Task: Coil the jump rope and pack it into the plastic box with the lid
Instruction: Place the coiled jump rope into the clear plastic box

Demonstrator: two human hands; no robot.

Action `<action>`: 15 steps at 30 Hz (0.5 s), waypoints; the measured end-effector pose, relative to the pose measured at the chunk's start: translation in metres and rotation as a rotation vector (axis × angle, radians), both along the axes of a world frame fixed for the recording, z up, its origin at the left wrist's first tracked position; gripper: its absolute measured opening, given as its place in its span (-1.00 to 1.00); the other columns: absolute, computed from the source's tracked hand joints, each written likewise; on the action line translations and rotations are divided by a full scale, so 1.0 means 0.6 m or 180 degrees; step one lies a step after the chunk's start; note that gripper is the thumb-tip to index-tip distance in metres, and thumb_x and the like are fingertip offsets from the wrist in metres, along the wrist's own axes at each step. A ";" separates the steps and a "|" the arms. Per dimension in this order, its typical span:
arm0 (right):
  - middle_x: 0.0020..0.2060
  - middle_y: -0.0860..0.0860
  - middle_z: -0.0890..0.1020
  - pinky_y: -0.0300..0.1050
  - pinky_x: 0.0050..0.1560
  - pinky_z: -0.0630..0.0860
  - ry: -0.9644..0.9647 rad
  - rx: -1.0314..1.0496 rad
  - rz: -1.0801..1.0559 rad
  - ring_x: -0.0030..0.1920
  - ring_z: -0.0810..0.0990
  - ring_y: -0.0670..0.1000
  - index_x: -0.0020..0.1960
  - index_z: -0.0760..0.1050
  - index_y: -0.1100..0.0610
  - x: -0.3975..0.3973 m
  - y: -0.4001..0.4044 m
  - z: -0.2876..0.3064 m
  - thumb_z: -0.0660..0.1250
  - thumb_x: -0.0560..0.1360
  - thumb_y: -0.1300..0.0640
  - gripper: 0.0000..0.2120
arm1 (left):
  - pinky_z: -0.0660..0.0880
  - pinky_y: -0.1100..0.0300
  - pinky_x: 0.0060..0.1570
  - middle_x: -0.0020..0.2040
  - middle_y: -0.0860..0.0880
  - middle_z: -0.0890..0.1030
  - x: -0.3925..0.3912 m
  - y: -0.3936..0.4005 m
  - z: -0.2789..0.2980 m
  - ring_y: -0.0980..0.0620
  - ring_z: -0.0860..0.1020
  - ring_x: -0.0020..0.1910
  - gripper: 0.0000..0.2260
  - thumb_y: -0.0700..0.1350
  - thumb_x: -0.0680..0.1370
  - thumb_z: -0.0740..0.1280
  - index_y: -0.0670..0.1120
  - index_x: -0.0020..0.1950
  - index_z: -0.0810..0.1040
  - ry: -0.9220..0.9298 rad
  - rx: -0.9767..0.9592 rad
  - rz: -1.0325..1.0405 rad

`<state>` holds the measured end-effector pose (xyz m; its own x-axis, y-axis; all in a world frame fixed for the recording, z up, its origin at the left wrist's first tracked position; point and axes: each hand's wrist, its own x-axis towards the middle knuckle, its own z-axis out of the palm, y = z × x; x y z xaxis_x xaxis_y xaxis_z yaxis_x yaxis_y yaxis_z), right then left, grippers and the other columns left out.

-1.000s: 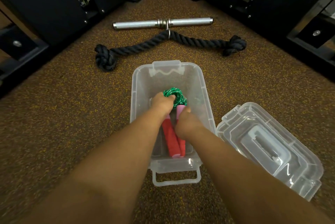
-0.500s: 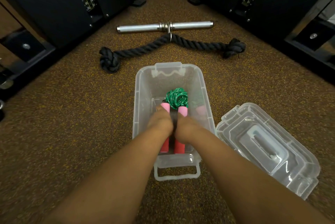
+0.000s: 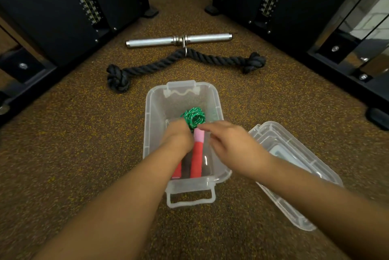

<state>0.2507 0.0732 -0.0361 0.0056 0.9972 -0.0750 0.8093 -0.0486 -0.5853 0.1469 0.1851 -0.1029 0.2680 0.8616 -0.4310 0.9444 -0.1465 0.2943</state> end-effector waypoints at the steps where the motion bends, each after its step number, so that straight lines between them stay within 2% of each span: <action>1: 0.15 0.07 0.60 -0.19 0.16 0.41 -0.0012 0.0127 0.0021 0.15 0.55 0.04 0.29 0.47 0.10 0.024 -0.026 0.010 0.20 0.53 0.28 -0.64 | 0.44 0.04 0.15 0.25 -0.19 0.53 0.009 -0.009 0.019 -0.20 0.51 0.22 -0.72 -0.19 0.53 0.24 -0.14 0.24 0.49 -0.0274 0.0201 0.0033; 3: 0.10 0.00 0.62 -0.30 0.11 0.38 -0.0135 0.0134 -0.0046 0.11 0.55 -0.04 0.26 0.50 0.05 0.078 -0.078 0.014 0.23 0.54 0.25 -0.68 | 0.41 0.04 0.18 0.25 -0.15 0.50 0.035 -0.040 0.059 -0.16 0.49 0.22 -0.70 -0.20 0.54 0.22 -0.09 0.27 0.47 -0.0934 0.0481 -0.0193; 5: 0.11 -0.03 0.61 -0.30 0.14 0.36 -0.0311 -0.0005 -0.0149 0.13 0.56 -0.06 0.24 0.50 0.03 0.129 -0.129 0.000 0.23 0.55 0.22 -0.70 | 0.38 0.08 0.20 0.26 -0.09 0.47 0.060 -0.080 0.092 -0.07 0.47 0.21 -0.69 -0.19 0.56 0.20 -0.05 0.30 0.44 -0.1495 0.0666 -0.0690; 8: 0.13 -0.04 0.60 -0.20 0.13 0.44 -0.0501 -0.0144 -0.0279 0.14 0.57 -0.01 0.24 0.50 0.04 0.182 -0.204 -0.038 0.27 0.53 0.20 -0.71 | 0.37 0.10 0.24 0.24 -0.07 0.47 0.099 -0.138 0.106 -0.03 0.44 0.23 -0.69 -0.20 0.56 0.20 -0.07 0.30 0.46 -0.1813 0.0844 -0.1601; 10: 0.14 -0.06 0.57 -0.10 0.06 0.51 -0.0665 -0.0247 -0.0402 0.14 0.57 0.01 0.24 0.49 0.01 0.203 -0.248 -0.067 0.28 0.53 0.15 -0.71 | 0.35 0.11 0.25 0.22 -0.09 0.50 0.121 -0.172 0.094 -0.06 0.44 0.24 -0.70 -0.23 0.54 0.21 -0.11 0.26 0.49 -0.1782 0.0797 -0.2081; 12: 0.21 -0.07 0.51 -0.09 0.09 0.49 -0.0761 -0.0509 -0.0497 0.20 0.51 0.01 0.29 0.43 -0.02 0.215 -0.285 -0.095 0.25 0.54 0.08 -0.68 | 0.31 0.08 0.30 0.26 -0.11 0.48 0.138 -0.204 0.074 -0.08 0.41 0.28 -0.68 -0.22 0.54 0.21 -0.13 0.29 0.47 -0.1519 0.0610 -0.2377; 15: 0.34 -0.03 0.35 -0.03 0.21 0.46 -0.0778 -0.1019 -0.0479 0.36 0.35 0.03 0.39 0.29 -0.01 0.220 -0.324 -0.139 0.21 0.54 0.02 -0.58 | 0.15 0.09 0.45 0.46 -0.12 0.29 0.150 -0.250 0.036 -0.07 0.21 0.46 -0.55 -0.15 0.57 0.21 -0.12 0.45 0.27 -0.0710 0.0254 -0.2716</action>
